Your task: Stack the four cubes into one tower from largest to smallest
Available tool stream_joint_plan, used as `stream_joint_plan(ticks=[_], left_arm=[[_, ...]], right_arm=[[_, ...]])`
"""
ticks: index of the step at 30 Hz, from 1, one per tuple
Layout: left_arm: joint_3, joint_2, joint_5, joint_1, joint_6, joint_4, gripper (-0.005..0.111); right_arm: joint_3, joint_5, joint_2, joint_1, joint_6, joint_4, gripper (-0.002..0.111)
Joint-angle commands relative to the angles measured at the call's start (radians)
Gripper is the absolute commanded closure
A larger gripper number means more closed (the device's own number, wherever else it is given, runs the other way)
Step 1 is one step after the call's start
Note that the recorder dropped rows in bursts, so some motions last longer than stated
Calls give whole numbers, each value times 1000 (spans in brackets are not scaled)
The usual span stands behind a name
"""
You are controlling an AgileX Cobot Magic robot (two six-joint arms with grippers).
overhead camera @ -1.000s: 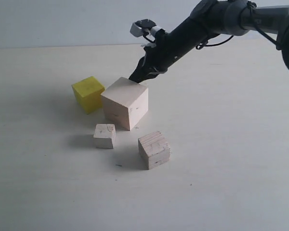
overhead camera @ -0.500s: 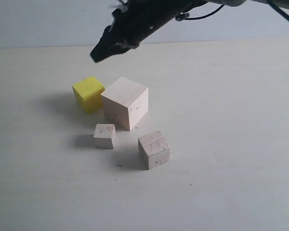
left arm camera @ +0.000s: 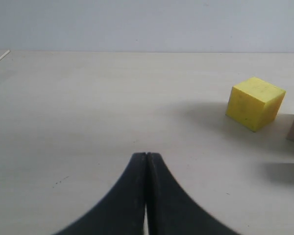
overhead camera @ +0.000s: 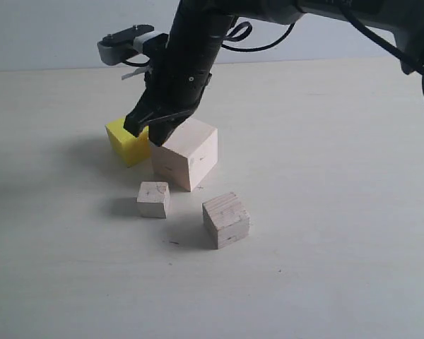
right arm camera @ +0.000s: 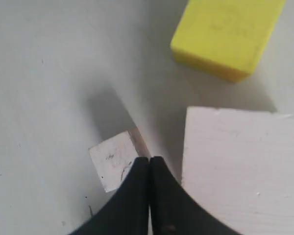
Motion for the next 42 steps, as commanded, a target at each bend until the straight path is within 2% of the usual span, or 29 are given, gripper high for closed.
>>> stream_joint_plan(ticks=[1,9,15,26,35,42], left_arm=[[3,-6,-6,-5,2,0,107],[3,-6,-6,-5,2,0,107],[3,-6,-6,-5,2,0,107],[3,-6,-6,-5,2,0,107],[3,-6,-6,-5,2,0,107],[3,-6,-6,-5,2,0,107]], right_arm=[[54,3,-10,3,16,-15,108],[126,-41,-6,4,19,-41,108],[126,-47,-2,2,156,-192,108],[126,-42,-2,2,265,-296,108],[126,-15,-12,-1,267,-276,108],[126,-39,-48,-1,138,-104,108]])
